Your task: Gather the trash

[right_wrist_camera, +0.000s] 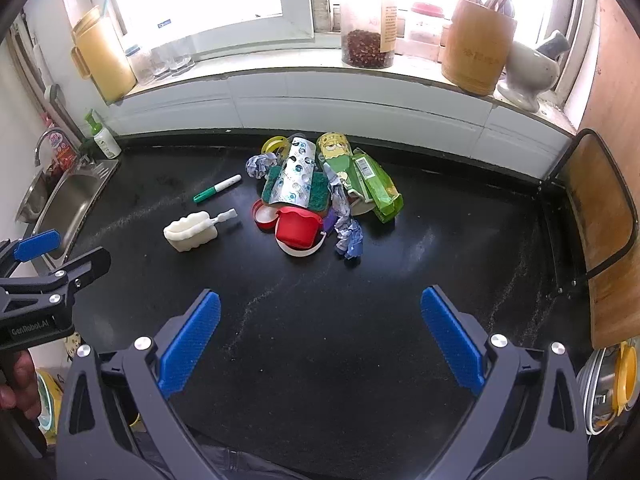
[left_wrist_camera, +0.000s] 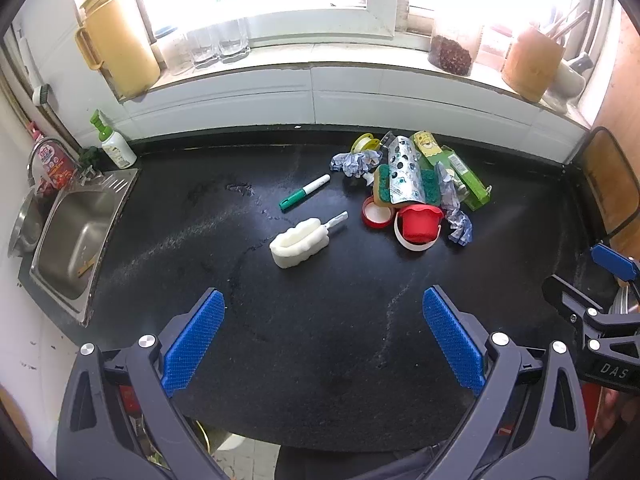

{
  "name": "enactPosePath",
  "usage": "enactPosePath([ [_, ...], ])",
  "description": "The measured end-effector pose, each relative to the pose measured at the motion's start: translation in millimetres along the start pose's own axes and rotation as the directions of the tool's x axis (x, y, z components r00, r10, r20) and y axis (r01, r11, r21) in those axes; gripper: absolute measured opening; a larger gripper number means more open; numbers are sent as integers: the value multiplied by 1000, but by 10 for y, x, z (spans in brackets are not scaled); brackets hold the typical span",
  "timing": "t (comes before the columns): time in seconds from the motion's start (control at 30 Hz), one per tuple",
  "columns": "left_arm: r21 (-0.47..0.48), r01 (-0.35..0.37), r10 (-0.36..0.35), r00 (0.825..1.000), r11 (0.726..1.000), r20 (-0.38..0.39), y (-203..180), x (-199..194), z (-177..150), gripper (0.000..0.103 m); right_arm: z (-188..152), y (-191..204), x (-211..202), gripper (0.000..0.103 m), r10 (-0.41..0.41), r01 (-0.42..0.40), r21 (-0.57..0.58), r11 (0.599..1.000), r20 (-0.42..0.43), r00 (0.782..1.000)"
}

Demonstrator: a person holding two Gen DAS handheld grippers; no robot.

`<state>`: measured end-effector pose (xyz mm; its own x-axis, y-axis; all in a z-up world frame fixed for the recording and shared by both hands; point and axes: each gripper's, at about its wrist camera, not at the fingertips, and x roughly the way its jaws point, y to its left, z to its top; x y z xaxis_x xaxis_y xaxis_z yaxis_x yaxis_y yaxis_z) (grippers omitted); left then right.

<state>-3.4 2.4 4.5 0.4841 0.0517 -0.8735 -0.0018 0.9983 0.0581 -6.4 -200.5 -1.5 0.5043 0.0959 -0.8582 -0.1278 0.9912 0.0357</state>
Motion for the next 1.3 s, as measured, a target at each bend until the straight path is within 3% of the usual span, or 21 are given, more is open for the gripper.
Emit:
enactPosePath([
  [1.3, -4, 33, -33, 999, 999, -19, 7, 40, -57, 97, -28, 8, -29, 97, 6, -6, 3, 1000, 3, 1000],
])
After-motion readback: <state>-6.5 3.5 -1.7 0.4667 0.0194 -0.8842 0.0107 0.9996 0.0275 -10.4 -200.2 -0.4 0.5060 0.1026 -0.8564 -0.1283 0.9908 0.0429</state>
